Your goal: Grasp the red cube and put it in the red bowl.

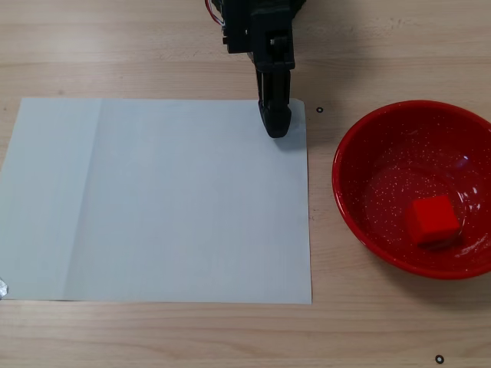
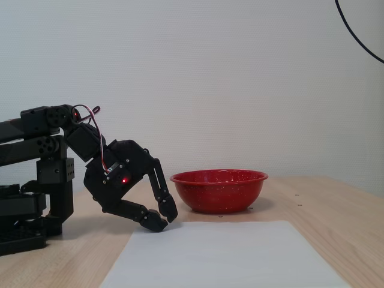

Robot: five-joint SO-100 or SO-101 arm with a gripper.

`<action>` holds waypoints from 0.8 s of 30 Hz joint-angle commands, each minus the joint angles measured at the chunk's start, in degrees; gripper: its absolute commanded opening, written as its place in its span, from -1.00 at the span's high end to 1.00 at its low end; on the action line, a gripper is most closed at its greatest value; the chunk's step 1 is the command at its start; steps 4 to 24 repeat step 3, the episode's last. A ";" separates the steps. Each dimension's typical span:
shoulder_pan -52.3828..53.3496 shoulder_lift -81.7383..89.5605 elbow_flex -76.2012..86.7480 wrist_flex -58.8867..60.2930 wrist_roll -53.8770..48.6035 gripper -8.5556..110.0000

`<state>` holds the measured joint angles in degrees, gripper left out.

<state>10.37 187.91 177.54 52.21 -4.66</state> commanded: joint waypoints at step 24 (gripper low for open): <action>0.97 -0.26 0.26 -1.23 0.18 0.85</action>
